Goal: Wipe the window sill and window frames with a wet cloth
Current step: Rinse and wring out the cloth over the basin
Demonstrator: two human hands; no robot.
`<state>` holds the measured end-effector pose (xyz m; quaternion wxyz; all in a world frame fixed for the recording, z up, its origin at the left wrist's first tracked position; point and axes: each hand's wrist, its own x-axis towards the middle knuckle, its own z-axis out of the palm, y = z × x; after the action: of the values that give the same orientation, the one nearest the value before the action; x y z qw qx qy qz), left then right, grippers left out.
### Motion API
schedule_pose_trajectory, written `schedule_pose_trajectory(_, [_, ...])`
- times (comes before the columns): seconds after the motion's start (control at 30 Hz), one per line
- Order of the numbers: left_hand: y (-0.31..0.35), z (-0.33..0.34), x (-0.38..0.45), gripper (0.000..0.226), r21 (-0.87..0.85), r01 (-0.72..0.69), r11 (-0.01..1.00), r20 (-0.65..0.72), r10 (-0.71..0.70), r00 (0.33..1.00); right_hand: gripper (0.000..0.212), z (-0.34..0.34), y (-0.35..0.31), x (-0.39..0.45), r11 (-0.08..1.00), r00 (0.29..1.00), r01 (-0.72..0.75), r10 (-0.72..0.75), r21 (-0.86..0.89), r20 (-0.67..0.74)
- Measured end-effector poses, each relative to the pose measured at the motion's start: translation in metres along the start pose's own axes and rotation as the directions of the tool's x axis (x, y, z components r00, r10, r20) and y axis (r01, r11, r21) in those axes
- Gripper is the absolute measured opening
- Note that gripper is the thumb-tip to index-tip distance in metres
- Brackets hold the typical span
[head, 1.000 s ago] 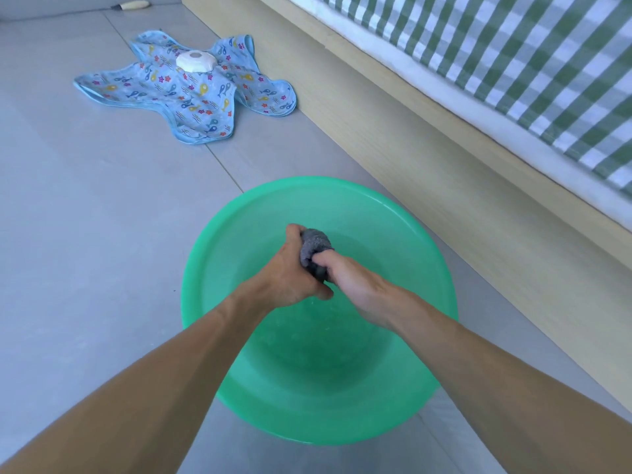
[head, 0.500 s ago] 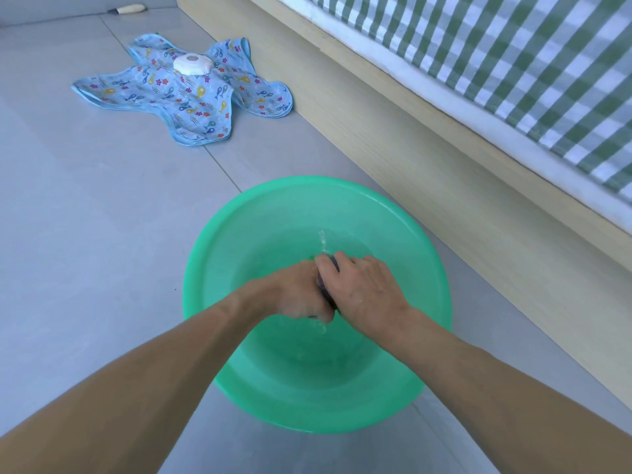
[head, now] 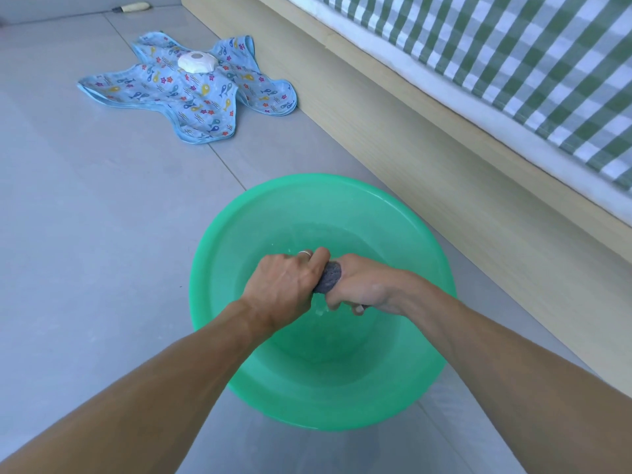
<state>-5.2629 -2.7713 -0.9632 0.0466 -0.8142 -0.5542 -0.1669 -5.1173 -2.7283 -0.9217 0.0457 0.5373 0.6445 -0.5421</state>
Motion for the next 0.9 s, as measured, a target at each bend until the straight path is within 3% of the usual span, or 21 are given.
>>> schedule_pose_trajectory(0.07, [0.007, -0.004, 0.004, 0.036, -0.030, 0.138, 0.990, 0.026, -0.138, 0.990, 0.025, -0.002, 0.005, -0.003, 0.994, 0.999, 0.001, 0.004, 0.109, -0.051])
schedule_pose_trajectory(0.1, [0.010, -0.009, 0.010, 0.031, -0.044, 0.284, 0.958, 0.133, -0.276, 0.952, 0.030, -0.003, 0.006, -0.005, 0.996, 0.994, 0.022, -0.013, 0.081, -0.109])
schedule_pose_trajectory(0.17, [0.008, -0.014, 0.023, 0.024, -0.131, 0.594, 0.794, 0.424, -0.497, 0.757, 0.079, -0.002, 0.013, -0.011, 0.975, 0.965, 0.076, -0.125, -0.211, -0.229])
schedule_pose_trajectory(0.2, [0.004, -0.014, 0.030, 0.023, -0.209, 0.710, 0.672, 0.561, -0.512, 0.650, 0.101, 0.000, 0.019, -0.012, 0.890, 0.935, 0.108, -0.243, -0.442, -0.260])
schedule_pose_trajectory(0.27, [-0.001, -0.016, 0.037, 0.019, -0.344, 0.816, 0.465, 0.784, -0.335, 0.522, 0.119, 0.010, 0.032, -0.014, 0.549, 0.803, 0.120, -0.544, -0.827, -0.244])
schedule_pose_trajectory(0.3, [-0.002, -0.018, 0.037, 0.018, -0.380, 0.842, 0.384, 0.857, -0.197, 0.477, 0.122, 0.013, 0.036, -0.013, 0.403, 0.718, 0.096, -0.662, -0.910, -0.217])
schedule_pose_trajectory(0.33, [0.000, -0.021, 0.037, 0.025, -0.404, 0.857, 0.320, 0.895, -0.056, 0.443, 0.119, 0.014, 0.037, -0.010, 0.348, 0.647, 0.093, -0.734, -0.933, -0.209])
schedule_pose_trajectory(0.37, [0.003, -0.025, 0.036, 0.037, -0.426, 0.865, 0.267, 0.902, 0.046, 0.430, 0.111, 0.010, 0.036, -0.007, 0.361, 0.587, 0.130, -0.778, -0.923, -0.222])
schedule_pose_trajectory(0.43, [0.010, -0.030, 0.036, 0.047, -0.450, 0.866, 0.217, 0.893, 0.095, 0.440, 0.083, 0.003, 0.032, -0.004, 0.381, 0.509, 0.177, -0.825, -0.908, -0.247])
schedule_pose_trajectory(0.47, [0.013, -0.029, 0.039, 0.046, -0.457, 0.850, 0.260, 0.885, 0.042, 0.463, 0.066, 0.000, 0.027, -0.004, 0.360, 0.511, 0.141, -0.824, -0.922, -0.244])
schedule_pose_trajectory(0.53, [0.020, -0.025, 0.041, 0.034, -0.422, 0.737, 0.528, 0.814, -0.137, 0.564, 0.045, -0.004, 0.018, -0.005, 0.327, 0.571, 0.018, -0.779, -0.945, -0.259])
schedule_pose_trajectory(0.6, [0.026, -0.025, 0.040, 0.012, -0.232, 0.545, 0.806, 0.652, -0.287, 0.702, 0.032, 0.000, 0.007, -0.008, 0.360, 0.706, -0.038, -0.650, -0.932, -0.280])
schedule_pose_trajectory(0.63, [0.030, -0.029, 0.039, 0.007, -0.117, 0.474, 0.873, 0.571, -0.331, 0.751, 0.027, 0.003, 0.006, -0.009, 0.415, 0.778, -0.025, -0.563, -0.909, -0.278])
schedule_pose_trajectory(0.7, [0.030, -0.030, 0.036, 0.017, 0.075, 0.346, 0.935, 0.475, -0.339, 0.812, 0.022, 0.005, 0.004, -0.006, 0.566, 0.856, 0.004, -0.429, -0.825, -0.290])
schedule_pose_trajectory(0.8, [0.028, -0.027, 0.038, 0.022, 0.224, 0.185, 0.957, 0.429, -0.267, 0.863, 0.007, 0.003, 0.004, 0.001, 0.759, 0.912, 0.069, -0.311, -0.647, -0.267])
schedule_pose_trajectory(0.9, [0.023, -0.025, 0.038, 0.023, 0.245, 0.190, 0.951, 0.396, -0.277, 0.876, 0.016, 0.000, -0.001, 0.004, 0.807, 0.934, 0.077, -0.264, -0.585, -0.242])
